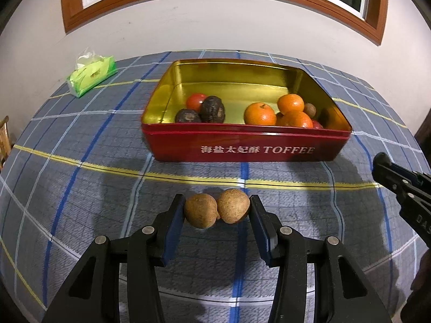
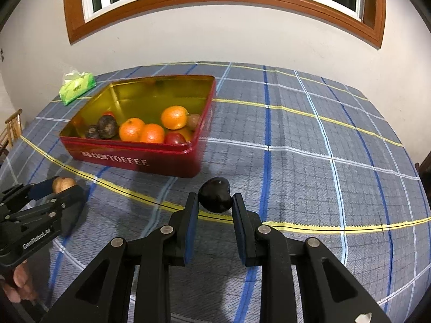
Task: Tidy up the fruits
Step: 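Lift the tan fruits and dark fruit and carry both over the tin, then lower into the tin and open the left tool while the right tool releases the dark fruit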
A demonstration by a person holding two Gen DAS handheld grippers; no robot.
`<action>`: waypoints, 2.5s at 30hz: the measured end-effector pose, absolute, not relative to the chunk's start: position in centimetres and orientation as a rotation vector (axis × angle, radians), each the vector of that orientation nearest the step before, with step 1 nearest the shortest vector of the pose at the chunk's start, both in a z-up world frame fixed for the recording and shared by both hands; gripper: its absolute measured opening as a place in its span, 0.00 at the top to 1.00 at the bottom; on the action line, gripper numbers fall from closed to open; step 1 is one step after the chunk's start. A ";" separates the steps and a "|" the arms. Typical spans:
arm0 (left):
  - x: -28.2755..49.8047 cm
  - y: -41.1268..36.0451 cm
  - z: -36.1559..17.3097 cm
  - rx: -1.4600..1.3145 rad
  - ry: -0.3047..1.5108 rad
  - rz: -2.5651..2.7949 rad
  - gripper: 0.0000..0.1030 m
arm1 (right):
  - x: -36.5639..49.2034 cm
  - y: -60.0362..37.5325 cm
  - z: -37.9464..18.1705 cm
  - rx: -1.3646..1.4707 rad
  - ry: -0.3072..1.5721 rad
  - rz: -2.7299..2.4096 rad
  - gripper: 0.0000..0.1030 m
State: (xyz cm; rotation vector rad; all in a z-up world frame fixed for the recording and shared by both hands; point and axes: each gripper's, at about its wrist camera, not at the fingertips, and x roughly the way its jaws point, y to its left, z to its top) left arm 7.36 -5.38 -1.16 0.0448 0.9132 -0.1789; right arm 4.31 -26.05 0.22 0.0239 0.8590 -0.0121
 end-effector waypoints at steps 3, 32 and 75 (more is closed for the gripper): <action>7.4 -4.8 -1.0 0.039 0.909 -0.169 0.53 | 4.2 -25.8 0.7 0.023 0.850 -0.007 0.77; 11.7 -3.8 3.5 0.069 0.831 -0.151 0.53 | 7.6 -23.3 3.5 0.003 0.804 0.054 0.77; 19.2 -4.2 0.9 0.040 0.910 -0.165 0.53 | 16.9 -20.7 0.8 -0.038 0.887 0.105 0.77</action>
